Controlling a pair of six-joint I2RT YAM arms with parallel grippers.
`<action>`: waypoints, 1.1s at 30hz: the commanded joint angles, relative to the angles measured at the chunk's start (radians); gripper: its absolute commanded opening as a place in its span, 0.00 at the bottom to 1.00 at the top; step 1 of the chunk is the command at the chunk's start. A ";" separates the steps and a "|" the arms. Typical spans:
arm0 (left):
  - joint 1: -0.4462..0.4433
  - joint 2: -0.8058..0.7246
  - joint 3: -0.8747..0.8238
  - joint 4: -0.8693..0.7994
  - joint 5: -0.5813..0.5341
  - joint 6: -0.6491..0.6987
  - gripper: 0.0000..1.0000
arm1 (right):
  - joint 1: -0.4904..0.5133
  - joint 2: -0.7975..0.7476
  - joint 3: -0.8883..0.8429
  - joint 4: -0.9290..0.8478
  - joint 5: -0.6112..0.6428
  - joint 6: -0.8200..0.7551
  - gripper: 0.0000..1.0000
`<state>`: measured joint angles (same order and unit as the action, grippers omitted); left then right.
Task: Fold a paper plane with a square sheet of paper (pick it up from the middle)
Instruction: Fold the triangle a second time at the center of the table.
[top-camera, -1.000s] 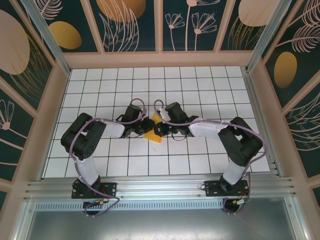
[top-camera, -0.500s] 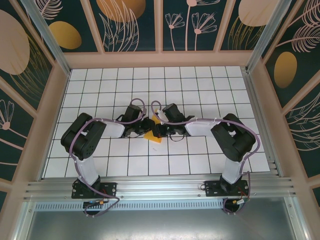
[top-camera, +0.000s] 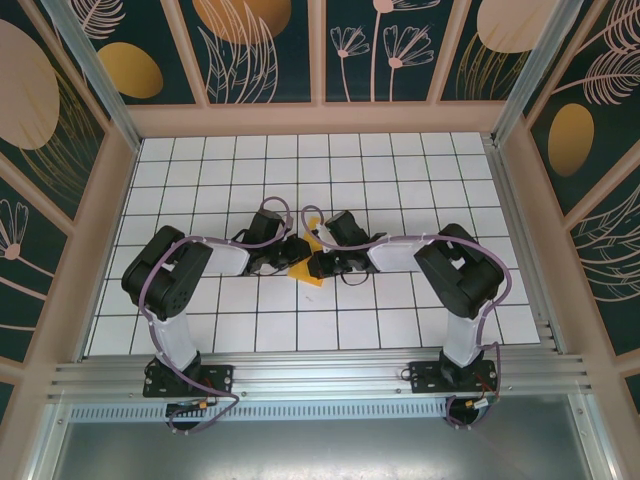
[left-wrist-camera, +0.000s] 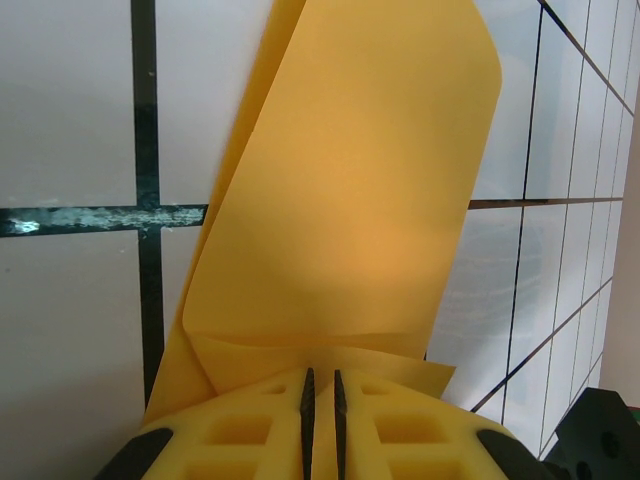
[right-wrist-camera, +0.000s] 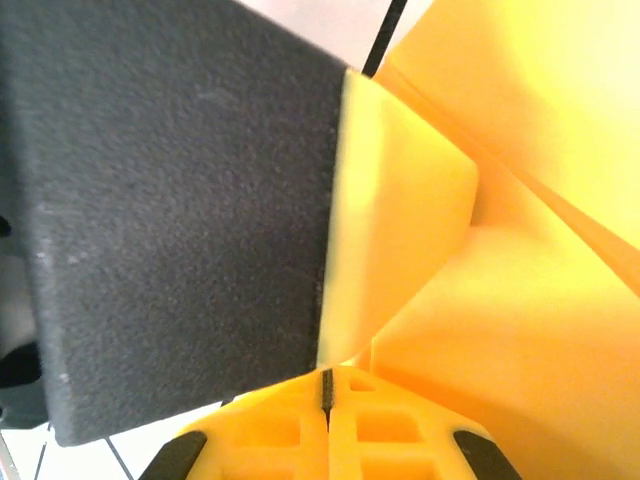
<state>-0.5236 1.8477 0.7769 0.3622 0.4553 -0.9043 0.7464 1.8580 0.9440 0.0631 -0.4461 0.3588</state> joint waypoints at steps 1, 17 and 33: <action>0.006 0.042 -0.034 -0.103 -0.073 0.034 0.17 | -0.007 0.009 -0.011 -0.006 0.000 0.003 0.07; 0.005 0.041 -0.036 -0.111 -0.083 0.039 0.16 | -0.007 0.055 -0.025 -0.003 0.009 -0.007 0.07; 0.005 0.039 -0.036 -0.118 -0.086 0.045 0.16 | 0.007 -0.074 -0.020 -0.040 -0.049 -0.011 0.08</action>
<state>-0.5240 1.8477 0.7750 0.3622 0.4522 -0.8917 0.7425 1.8275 0.9337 0.0509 -0.4725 0.3542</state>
